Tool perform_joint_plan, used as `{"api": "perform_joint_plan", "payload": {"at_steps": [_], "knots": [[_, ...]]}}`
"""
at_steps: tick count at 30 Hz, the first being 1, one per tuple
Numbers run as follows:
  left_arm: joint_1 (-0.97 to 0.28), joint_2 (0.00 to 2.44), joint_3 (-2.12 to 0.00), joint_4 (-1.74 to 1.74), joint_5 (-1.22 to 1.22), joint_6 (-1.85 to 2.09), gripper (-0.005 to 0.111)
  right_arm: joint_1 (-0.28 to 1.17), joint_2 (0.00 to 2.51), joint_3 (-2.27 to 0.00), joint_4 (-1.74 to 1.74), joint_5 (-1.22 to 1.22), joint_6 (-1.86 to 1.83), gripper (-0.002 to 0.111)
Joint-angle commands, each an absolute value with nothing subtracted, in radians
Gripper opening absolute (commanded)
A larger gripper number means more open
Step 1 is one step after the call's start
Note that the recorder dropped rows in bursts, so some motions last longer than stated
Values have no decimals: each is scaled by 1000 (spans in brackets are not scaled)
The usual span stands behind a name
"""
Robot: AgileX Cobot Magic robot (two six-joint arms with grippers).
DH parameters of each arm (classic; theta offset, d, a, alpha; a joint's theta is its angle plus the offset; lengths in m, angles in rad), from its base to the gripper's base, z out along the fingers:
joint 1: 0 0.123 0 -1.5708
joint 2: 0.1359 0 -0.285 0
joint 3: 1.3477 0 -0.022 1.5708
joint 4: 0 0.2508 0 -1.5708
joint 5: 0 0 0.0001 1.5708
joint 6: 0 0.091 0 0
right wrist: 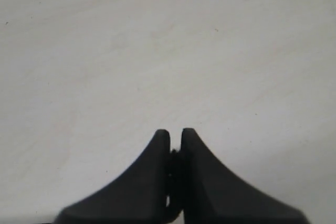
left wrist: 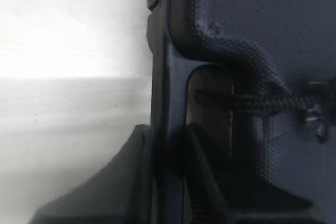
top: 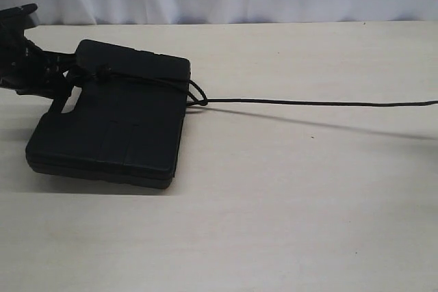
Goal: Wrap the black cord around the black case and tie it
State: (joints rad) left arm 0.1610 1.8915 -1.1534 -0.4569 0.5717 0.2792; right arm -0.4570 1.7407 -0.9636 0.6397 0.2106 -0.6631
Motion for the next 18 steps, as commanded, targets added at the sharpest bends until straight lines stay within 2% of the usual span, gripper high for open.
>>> {"api": "perform_joint_plan", "payload": {"at_steps": [1,5,7,13,18], "knots": [[164,1877,-1158,-493,542,258,0,-463,1746,-963,649,218,-674,28],[164,1877,-1158,-493,549,258,0,-463,1737,-965,649,242,-674,63],[164,1877,-1158,-493,555,258,0,-463,1718,-965,636,247,-674,70],[164,1877,-1158,-493,562,258,0,-433,1639,-1028,647,398,-688,66],[164,1877,-1158,-484,565,258,0,-235,1630,-1163,631,640,-758,63]]}}
